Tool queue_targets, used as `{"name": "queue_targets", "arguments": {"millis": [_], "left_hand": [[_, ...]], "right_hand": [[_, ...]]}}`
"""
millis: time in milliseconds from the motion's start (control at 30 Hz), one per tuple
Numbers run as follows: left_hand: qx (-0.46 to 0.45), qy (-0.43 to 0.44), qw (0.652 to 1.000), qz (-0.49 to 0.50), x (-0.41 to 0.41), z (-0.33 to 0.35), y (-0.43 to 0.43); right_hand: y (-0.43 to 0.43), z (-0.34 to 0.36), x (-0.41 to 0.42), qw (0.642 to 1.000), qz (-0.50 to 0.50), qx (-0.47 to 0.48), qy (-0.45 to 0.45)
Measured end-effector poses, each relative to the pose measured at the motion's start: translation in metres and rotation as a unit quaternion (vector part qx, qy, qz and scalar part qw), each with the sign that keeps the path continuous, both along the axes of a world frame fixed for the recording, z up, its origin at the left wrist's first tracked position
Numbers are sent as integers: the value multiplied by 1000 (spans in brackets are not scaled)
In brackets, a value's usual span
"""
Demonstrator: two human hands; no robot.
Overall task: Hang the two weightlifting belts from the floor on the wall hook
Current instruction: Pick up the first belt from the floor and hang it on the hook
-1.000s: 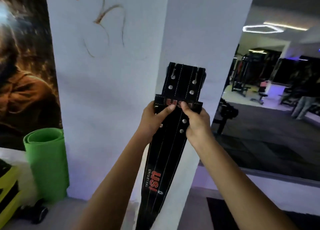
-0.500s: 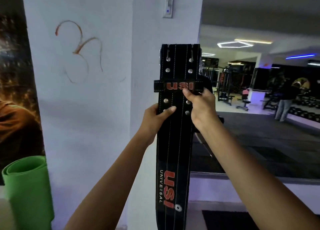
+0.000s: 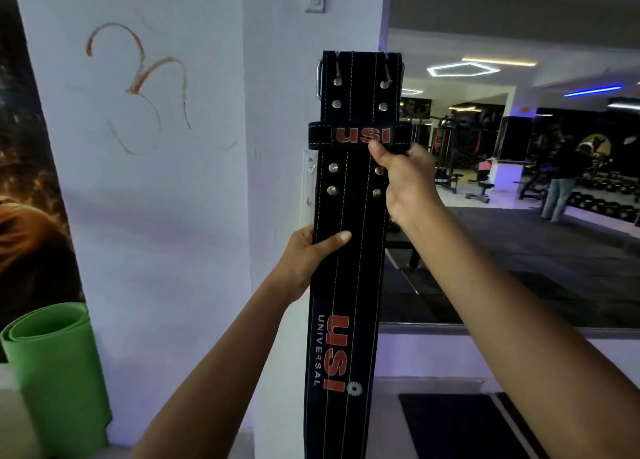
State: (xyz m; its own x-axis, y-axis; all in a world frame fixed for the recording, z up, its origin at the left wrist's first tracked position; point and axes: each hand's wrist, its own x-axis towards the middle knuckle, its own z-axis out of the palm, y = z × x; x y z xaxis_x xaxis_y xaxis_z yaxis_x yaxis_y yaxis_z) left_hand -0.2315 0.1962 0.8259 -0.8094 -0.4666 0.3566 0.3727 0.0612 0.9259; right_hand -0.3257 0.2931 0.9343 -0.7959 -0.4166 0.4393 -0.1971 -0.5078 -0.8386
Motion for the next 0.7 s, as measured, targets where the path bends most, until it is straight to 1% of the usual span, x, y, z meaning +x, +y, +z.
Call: {"name": "queue_targets", "arguments": {"millis": [100, 200, 267, 333, 433, 500, 567, 633, 700], "left_hand": [[-49, -77, 996, -18, 11, -47, 0], [-127, -165, 977, -52, 21, -91, -7], [-145, -203, 967, -50, 23, -104, -12], [-137, -189, 972, -30, 21, -99, -14], [-86, -117, 989, -2, 14, -75, -13], [-68, -92, 993, 5, 12, -71, -12], [-84, -117, 989, 12, 14, -85, -11], [-102, -168, 980, 12, 18, -110, -10], [-97, -203, 974, 2, 23, -129, -9]], "right_hand": [[3, -4, -1, 1000, 2, 14, -18], [5, -7, 1, 999, -1, 19, -33], [6, -8, 4, 999, 2, 26, -32], [7, -8, 7, 999, 8, 20, -26], [7, -7, 11, 1000, 9, 16, -23], [7, -7, 12, 1000, 10, 19, -22], [8, -8, 13, 999, 13, 22, -22], [8, -9, 13, 999, 13, 26, -21], [8, -11, 12, 999, 15, 23, -23]]}}
